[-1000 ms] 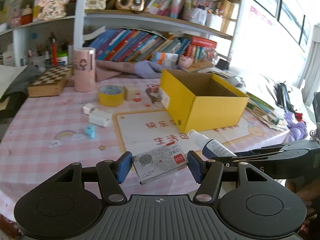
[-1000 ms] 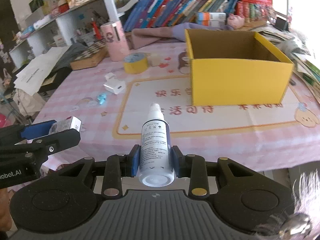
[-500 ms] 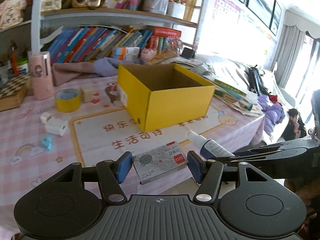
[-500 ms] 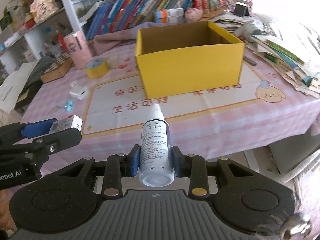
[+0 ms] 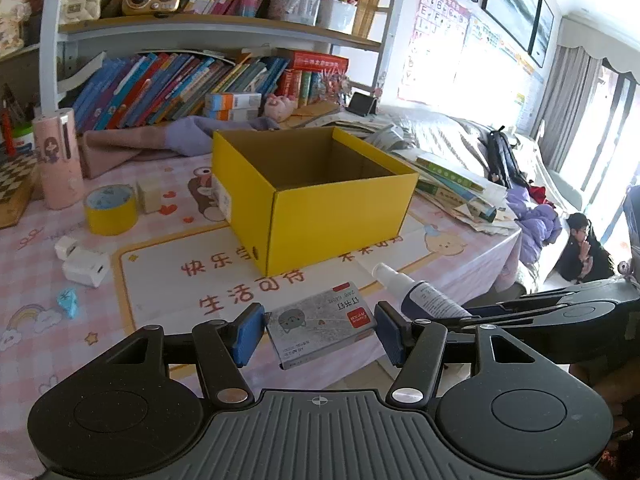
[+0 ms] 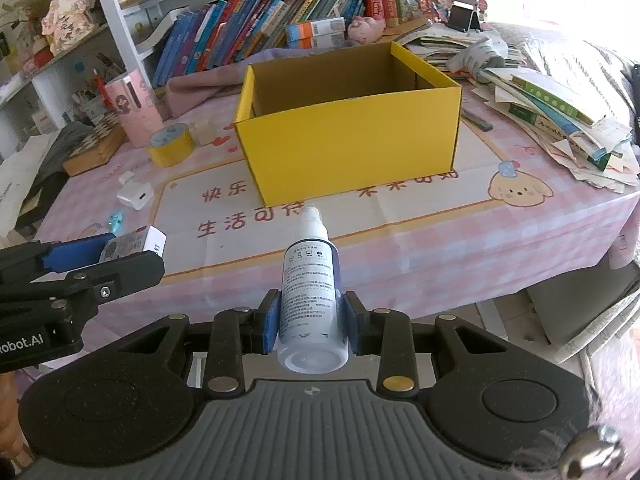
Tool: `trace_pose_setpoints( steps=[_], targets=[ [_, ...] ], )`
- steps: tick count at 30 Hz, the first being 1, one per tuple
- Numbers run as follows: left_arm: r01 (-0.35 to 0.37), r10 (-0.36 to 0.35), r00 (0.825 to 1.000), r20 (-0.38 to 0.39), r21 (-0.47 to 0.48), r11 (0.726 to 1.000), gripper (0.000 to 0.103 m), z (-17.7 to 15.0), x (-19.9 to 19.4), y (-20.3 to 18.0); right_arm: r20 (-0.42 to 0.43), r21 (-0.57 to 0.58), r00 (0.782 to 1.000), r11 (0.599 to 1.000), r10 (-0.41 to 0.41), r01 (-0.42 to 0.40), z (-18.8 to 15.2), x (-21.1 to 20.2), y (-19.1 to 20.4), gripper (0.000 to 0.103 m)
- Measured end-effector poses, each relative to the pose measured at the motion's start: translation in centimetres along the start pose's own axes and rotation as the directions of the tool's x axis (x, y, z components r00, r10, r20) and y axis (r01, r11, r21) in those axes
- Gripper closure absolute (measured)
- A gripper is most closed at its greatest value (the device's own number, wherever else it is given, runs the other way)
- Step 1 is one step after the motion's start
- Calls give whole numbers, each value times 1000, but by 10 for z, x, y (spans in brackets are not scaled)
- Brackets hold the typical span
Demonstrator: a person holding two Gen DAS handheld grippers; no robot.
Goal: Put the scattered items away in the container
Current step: 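Carry the medicine box and spray bottle with both tools toward the yellow box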
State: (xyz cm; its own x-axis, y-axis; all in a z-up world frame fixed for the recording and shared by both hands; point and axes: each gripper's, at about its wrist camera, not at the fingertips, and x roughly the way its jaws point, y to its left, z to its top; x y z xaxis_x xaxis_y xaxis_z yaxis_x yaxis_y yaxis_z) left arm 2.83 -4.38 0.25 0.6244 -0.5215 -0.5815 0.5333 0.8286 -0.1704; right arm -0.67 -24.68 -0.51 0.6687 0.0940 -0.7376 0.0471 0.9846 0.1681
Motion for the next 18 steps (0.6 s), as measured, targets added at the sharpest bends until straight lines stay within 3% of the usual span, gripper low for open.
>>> trace_pose_setpoints(
  steps=[18],
  targets=[
    [65,-65,998,-6,71,995,43,24,39,-24,23,49,998,997,-54,53,20,7,-37,72]
  ],
)
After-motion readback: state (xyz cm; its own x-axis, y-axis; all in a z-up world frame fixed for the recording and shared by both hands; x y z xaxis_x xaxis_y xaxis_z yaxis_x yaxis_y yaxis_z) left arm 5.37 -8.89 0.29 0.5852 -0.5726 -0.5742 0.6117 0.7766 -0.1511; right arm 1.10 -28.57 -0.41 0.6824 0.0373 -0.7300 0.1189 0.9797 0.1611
